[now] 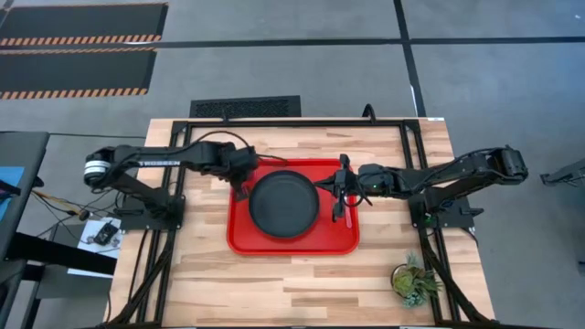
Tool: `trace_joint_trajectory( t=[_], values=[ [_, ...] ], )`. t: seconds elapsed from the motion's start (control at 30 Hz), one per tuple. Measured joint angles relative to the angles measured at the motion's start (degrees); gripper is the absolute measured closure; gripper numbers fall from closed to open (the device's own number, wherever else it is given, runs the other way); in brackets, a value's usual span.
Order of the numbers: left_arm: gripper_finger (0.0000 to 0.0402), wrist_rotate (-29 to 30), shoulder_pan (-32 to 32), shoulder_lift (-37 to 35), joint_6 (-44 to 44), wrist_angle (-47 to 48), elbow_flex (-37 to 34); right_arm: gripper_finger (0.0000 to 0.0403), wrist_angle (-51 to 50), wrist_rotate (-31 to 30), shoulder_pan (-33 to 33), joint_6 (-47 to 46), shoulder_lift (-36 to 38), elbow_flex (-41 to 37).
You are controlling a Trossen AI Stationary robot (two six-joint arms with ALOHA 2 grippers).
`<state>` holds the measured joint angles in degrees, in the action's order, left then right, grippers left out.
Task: Pick and place plate/cup/fork/spoon on tray
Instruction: Put the blue glass on the red tray to the top left of the black plate
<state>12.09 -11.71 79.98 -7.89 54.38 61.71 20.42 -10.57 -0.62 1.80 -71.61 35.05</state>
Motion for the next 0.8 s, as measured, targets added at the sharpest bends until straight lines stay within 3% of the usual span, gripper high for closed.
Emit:
trace_joint_trajectory(
  t=[0.6, 0.8],
  values=[
    [0.0401, -5.71, -4.04, 3.65, 0.3, -4.44, 0.02, 0.0388, -0.02, 0.0, 0.0, 0.15, 0.0, 0.0],
    [0.038, -5.72, -4.04, 3.65, -0.13, -5.65, 0.02, 0.0387, -0.02, -0.02, 0.0, 0.15, 0.0, 0.0]
  ],
)
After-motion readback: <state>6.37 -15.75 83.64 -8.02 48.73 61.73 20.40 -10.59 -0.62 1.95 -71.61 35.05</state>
